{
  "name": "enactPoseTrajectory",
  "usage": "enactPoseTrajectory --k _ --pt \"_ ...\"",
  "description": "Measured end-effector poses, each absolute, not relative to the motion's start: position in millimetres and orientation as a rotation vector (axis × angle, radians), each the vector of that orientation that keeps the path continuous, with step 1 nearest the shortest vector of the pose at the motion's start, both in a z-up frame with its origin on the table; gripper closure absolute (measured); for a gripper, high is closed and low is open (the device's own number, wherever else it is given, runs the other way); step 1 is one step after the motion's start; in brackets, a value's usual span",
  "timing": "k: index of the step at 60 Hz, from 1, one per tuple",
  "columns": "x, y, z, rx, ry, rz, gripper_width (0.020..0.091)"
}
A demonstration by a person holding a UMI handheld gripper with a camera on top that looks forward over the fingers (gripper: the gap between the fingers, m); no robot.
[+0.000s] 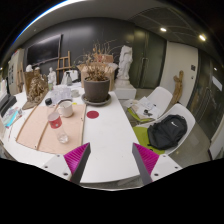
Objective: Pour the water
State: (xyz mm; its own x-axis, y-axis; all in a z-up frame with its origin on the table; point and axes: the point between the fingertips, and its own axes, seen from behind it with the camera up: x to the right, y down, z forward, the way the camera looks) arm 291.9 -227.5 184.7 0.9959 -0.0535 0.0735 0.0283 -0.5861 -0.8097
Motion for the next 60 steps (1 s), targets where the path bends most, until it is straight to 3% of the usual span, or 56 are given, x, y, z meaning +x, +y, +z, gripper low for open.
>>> enactPoseTrajectory --k 16,29,54,60 --pt "228 -226 171 -2.185 -0.041 -0.067 0.0251" --pt "128 -209 140 -2.151 -0.172 0.011 0.0248" --pt "48 -75 74 -1.992 -0.137 -0.019 0.0250" --pt "42 -54 59 -1.981 -0.125 -0.032 0.0327"
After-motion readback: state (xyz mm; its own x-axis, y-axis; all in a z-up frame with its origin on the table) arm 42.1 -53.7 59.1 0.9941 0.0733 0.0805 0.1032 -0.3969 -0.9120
